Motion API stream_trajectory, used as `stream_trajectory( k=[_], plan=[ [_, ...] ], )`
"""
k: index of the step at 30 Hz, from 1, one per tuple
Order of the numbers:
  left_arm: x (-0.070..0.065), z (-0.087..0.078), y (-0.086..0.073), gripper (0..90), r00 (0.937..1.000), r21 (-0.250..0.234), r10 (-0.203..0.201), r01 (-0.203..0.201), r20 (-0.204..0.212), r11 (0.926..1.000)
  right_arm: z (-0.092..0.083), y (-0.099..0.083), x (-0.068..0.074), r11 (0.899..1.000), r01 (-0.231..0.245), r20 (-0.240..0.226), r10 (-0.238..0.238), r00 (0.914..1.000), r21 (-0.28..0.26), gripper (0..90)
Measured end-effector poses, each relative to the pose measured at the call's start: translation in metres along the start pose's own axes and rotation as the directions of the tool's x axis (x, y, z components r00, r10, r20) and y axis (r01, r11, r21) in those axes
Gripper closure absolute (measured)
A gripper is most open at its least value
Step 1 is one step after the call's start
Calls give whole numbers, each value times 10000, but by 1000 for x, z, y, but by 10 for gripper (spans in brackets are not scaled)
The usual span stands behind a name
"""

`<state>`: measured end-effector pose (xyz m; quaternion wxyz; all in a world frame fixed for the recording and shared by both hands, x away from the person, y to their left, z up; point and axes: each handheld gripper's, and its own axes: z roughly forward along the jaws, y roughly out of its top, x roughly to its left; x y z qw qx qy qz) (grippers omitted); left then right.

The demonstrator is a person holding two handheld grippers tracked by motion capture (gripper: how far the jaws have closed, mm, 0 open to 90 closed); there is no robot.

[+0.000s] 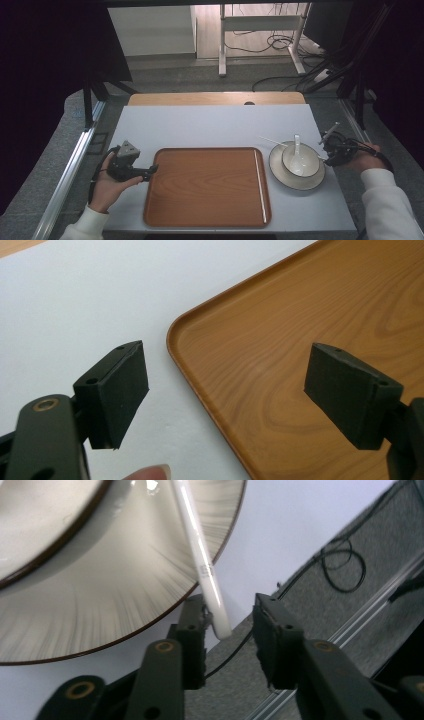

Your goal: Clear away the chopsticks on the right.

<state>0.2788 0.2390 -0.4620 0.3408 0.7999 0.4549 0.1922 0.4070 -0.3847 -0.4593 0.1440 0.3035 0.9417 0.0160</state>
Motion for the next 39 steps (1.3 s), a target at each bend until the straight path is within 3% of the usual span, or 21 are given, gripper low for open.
stream_trajectory(
  k=[8, 22, 28, 37, 39],
  plan=[
    [1, 0, 0, 171, 10000, -1, 0, 0, -24, 10000, 1, 2, 1, 9978, 653, -74, -654, 9978, -139, 783],
    [1, 0, 0, 171, 10000, -18, -27, 27, -30, 10000, -1, 1, 0, 9948, 957, -211, -965, 9951, -355, 833],
    [1, 0, 0, 171, 10000, -18, -19, 19, -29, 10000, -2, -1, -1, 9958, 726, -254, -741, 9969, -563, 841],
    [1, 0, 0, 171, 10000, -38, -26, 26, -32, 10000, -9, -8, -5, 9958, -173, -166, 158, 9997, -896, 845],
    [1, -1, 0, 171, 10000, -62, -42, 42, -37, 10000, -11, -9, -6, 9930, -452, -350, 416, 9985, -1088, 845]
  ],
)
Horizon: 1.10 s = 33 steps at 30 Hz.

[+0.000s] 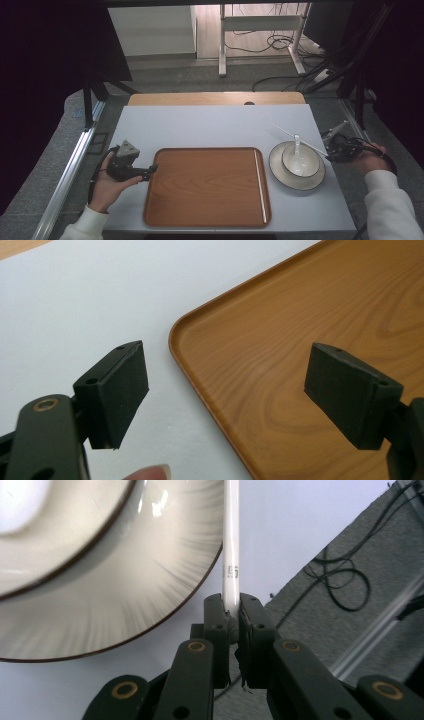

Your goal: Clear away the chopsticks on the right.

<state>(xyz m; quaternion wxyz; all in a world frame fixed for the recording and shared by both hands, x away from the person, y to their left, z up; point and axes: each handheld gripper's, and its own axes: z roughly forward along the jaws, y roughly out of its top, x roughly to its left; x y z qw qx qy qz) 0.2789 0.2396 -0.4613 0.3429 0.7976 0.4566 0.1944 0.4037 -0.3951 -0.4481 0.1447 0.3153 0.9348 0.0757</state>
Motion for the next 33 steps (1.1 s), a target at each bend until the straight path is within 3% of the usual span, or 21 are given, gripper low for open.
stream_trajectory(
  k=[5, 9, 12, 16, 21, 22, 26, 33],
  plan=[
    [0, 0, 0, 171, 10000, 12, 8, -8, -6, 10000, -6, -2, -2, 9981, -453, 4, 453, 9990, -414, 845],
    [0, -1, 0, 171, 10000, 6, -6, 6, -15, 10000, -17, -5, -5, 9910, -908, 199, 932, 9955, -985, 846],
    [1, 0, 0, 171, 10000, 13, 2, -2, -19, 10000, -26, -8, -7, 9811, -1276, 269, 1329, 9908, -1454, 846],
    [0, 0, 0, 171, 10000, 36, 1, -1, -10, 10000, -42, -10, -4, 9672, -1332, 382, 1447, 9887, -2164, 846],
    [0, 0, 0, 171, 10000, 40, 32, -32, 4, 10000, -64, -6, 12, 9447, -1155, 426, 1349, 9899, -3068, 846],
    [0, 0, 0, 171, 10000, 39, 35, -35, 10, 10000, -64, -6, 12, 9447, -1155, 426, 1349, 9899, -3068, 846],
    [-1, 0, 1, 171, 10000, 33, 39, -39, 7, 10000, -77, 3, 35, 9233, -744, 398, 964, 9945, -3768, 846],
    [0, -1, 0, 171, 10000, 48, 30, -30, -8, 10000, -86, 11, 62, 8931, -831, 111, 981, 9951, -4421, 846]
  ],
)
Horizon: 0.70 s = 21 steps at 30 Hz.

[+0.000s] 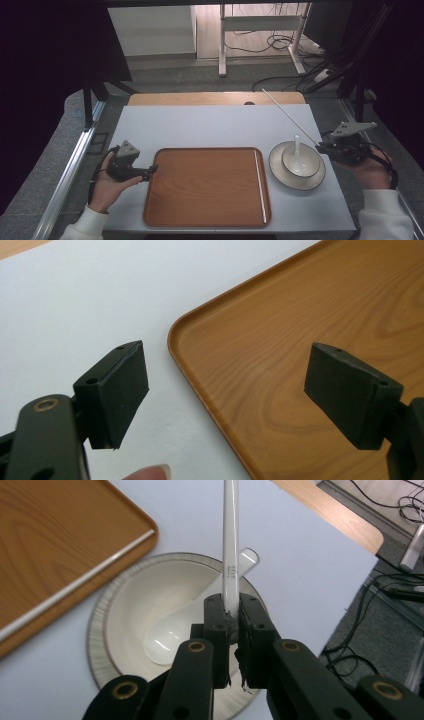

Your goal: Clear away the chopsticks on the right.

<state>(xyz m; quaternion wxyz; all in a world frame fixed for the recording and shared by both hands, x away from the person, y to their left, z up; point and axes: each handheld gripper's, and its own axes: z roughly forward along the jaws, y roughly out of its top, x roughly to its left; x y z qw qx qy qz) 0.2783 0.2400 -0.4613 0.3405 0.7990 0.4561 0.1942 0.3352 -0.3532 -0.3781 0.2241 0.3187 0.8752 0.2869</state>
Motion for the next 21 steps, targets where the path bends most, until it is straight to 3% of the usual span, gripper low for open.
stream_trajectory(
  k=[9, 16, 21],
  plan=[
    [0, 0, 1, 171, 10000, -29, 16, -16, 35, 10000, -10, 6, 39, 9972, -513, -380, 493, 9981, -548, 846],
    [-1, -2, 1, 171, 10000, -48, 47, -47, 60, 10000, -1, 9, 64, 9988, -421, -744, 402, 9964, -235, 846],
    [-1, -2, 1, 171, 10000, -120, -10, 11, 60, 9999, 19, 14, 82, 9991, -350, -1199, 376, 9921, 232, 846]
  ],
)
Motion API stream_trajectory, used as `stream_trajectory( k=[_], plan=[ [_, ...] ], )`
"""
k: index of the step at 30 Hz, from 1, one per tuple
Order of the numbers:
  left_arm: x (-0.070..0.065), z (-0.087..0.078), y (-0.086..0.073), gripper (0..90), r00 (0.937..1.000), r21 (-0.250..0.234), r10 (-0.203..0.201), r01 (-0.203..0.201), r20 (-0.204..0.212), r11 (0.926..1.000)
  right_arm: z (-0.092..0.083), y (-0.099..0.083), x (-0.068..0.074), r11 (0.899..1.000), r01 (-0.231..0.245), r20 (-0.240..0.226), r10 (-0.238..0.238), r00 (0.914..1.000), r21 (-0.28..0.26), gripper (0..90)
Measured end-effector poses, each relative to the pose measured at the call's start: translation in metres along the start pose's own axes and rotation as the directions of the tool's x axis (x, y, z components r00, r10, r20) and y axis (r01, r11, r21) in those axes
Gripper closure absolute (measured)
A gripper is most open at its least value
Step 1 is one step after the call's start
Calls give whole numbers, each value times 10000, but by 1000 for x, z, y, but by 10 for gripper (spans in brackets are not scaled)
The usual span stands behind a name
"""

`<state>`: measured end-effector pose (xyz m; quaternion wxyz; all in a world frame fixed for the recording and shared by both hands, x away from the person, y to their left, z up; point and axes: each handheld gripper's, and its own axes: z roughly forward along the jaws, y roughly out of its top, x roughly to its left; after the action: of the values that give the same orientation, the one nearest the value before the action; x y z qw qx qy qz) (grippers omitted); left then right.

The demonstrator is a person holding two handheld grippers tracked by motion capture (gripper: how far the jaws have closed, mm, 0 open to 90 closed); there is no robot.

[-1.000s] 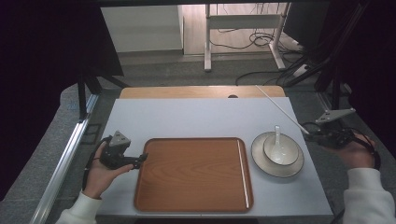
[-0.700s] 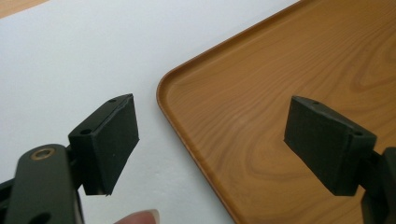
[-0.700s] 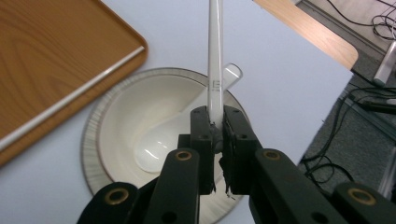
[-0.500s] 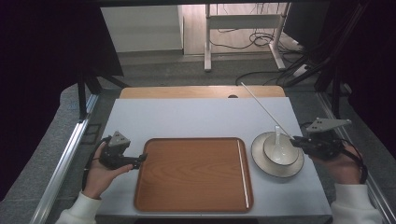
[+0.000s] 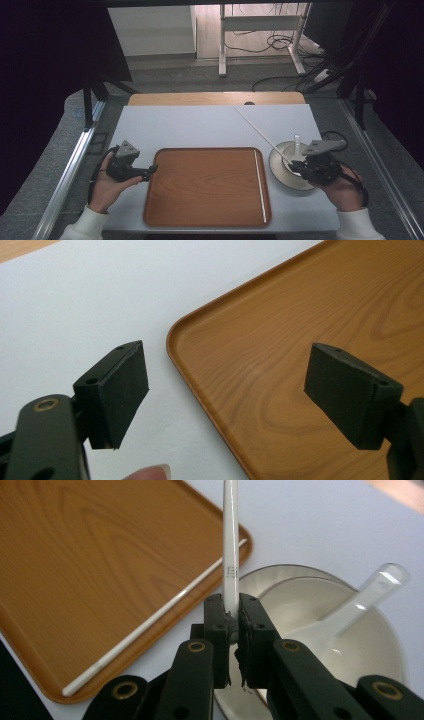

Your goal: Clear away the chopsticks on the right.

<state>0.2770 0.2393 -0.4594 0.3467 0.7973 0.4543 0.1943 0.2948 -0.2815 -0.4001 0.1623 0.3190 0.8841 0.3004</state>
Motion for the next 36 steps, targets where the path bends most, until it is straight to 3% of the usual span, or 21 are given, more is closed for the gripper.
stream_trajectory(
  k=[9, 19, 24, 29, 36],
  plan=[
    [1, 0, -1, 171, 10000, 58, 12, -12, -18, 10000, 28, 10, 21, 9969, 308, -426, -277, 9987, 726, 846],
    [0, -1, -1, 171, 10000, -3, 27, -27, -3, 10000, 57, 14, 42, 9868, 740, -789, -630, 9949, 1443, 846],
    [1, -1, -1, 171, 10000, -13, 27, -27, -7, 10000, 68, 14, 50, 9808, 817, -931, -660, 9935, 1773, 845],
    [-1, -2, -1, 171, 10000, 3, 66, -66, 1, 10000, 79, 12, 58, 9675, 1051, -1102, -814, 9906, 2302, 845],
    [-1, -1, -1, 171, 10000, 20, 83, -83, 13, 10000, 88, 11, 67, 9585, 1151, -1215, -857, 9889, 2608, 845]
  ],
)
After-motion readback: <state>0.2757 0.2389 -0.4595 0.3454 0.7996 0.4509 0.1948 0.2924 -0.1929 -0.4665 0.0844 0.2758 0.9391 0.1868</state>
